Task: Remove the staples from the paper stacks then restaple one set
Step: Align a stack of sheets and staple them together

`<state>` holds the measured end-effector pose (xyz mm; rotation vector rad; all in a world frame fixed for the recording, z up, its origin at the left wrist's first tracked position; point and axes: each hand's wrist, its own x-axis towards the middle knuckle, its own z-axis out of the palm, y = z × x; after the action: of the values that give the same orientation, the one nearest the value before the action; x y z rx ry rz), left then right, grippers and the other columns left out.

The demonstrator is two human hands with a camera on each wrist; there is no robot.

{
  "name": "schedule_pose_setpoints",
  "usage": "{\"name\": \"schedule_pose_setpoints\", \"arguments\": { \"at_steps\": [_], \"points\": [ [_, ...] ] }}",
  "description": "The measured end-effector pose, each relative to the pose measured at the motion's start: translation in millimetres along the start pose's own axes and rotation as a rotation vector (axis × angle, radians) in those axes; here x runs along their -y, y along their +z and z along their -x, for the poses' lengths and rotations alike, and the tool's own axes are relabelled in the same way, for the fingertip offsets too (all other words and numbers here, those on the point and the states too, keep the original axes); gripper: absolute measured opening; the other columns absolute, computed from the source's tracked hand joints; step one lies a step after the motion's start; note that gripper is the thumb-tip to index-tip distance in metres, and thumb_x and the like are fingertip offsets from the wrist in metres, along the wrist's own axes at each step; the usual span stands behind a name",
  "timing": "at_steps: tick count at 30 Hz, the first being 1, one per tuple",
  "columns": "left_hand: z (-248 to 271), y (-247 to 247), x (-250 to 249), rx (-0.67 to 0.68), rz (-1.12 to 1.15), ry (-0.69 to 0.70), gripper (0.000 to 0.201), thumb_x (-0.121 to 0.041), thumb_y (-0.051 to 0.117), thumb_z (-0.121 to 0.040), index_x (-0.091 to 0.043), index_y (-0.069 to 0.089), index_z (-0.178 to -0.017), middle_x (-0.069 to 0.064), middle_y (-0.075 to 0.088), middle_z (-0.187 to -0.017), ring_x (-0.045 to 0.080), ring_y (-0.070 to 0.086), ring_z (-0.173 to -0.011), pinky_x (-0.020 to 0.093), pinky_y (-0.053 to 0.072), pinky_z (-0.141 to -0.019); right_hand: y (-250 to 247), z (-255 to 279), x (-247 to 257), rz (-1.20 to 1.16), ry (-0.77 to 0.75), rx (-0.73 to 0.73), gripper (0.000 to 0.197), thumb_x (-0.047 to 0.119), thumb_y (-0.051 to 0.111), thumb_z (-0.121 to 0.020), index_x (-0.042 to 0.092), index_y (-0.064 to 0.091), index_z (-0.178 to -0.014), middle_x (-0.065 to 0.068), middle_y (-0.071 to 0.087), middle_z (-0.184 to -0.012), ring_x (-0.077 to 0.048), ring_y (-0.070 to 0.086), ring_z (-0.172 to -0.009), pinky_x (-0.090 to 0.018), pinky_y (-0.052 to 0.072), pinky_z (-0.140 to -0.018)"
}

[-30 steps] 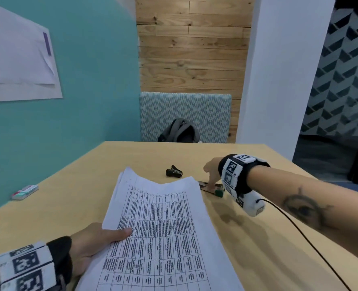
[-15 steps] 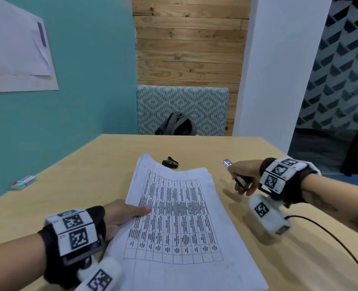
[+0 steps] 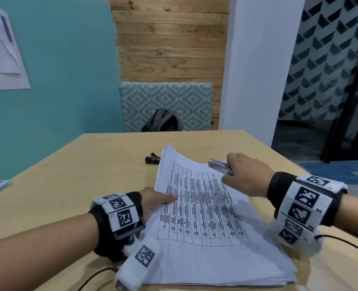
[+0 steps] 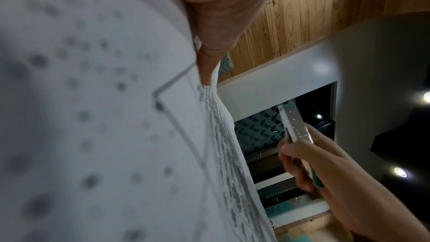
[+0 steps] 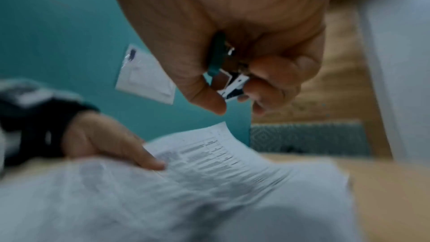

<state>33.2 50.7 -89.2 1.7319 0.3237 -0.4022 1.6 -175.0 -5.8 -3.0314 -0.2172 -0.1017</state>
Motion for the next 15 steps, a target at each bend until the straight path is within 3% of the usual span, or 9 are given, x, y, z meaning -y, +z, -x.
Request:
{"name": "schedule_pose_setpoints", "arguments": {
  "at_steps": [3, 5, 10, 13, 15],
  "points": [
    [-6.3, -1.8, 4.6, 0.003, -0.013, -0.004, 0.074, -0.027, 0.087, -0.051, 0.000, 0.060, -0.115, 0.020, 0.065, -0.111, 0.040, 0.059, -0.105, 0.054, 0.045, -0.095, 11.4, 3.6, 8.5, -0.486, 0.078, 0.363, 0.012, 0.018, 0.049, -0.091, 0.011, 0.040, -0.085, -0.002, 0.043, -0.067, -0.013, 0.036, -0.051, -0.021, 0.032, -0.044],
    [-5.1, -2.3, 3.9, 0.010, -0.036, -0.007, 0.081, -0.030, 0.090, -0.048, 0.000, 0.059, -0.116, 0.020, 0.064, -0.113, 0.039, 0.059, -0.106, 0.054, 0.045, -0.095, 23.2, 6.9, 11.3, -0.648, 0.130, 0.521, 0.011, 0.010, 0.045, -0.091, 0.009, 0.040, -0.080, -0.005, 0.042, -0.061, -0.016, 0.036, -0.047, -0.020, 0.036, -0.042],
    [-3.4, -11.6, -3.6, 0.080, -0.202, -0.062, 0.098, -0.046, 0.091, -0.035, -0.001, 0.059, -0.116, 0.017, 0.067, -0.109, 0.035, 0.062, -0.105, 0.049, 0.047, -0.096, 38.2, 7.4, 9.2, -0.643, 0.094, 0.563, 0.012, 0.011, 0.043, -0.090, 0.010, 0.040, -0.079, -0.007, 0.042, -0.061, -0.022, 0.039, -0.051, -0.025, 0.039, -0.047],
    [-1.6, -22.0, -12.3, 0.023, -0.316, -0.051, 0.090, -0.044, 0.089, -0.047, -0.001, 0.058, -0.119, 0.016, 0.064, -0.115, 0.034, 0.058, -0.111, 0.042, 0.045, -0.098, 39.6, 6.1, 8.2, -0.646, 0.089, 0.542, 0.012, 0.012, 0.045, -0.090, 0.011, 0.039, -0.080, -0.007, 0.043, -0.063, -0.020, 0.041, -0.050, -0.023, 0.041, -0.044],
    [1.1, -23.1, -16.6, -0.075, -0.365, -0.002, 0.071, -0.030, 0.081, -0.069, -0.003, 0.050, -0.126, 0.015, 0.057, -0.124, 0.033, 0.052, -0.116, 0.032, 0.044, -0.087, 40.9, 6.3, 8.1, -0.653, 0.090, 0.534, 0.013, 0.013, 0.046, -0.090, 0.012, 0.038, -0.080, -0.006, 0.043, -0.064, -0.020, 0.041, -0.051, -0.023, 0.042, -0.044]
  ]
}}
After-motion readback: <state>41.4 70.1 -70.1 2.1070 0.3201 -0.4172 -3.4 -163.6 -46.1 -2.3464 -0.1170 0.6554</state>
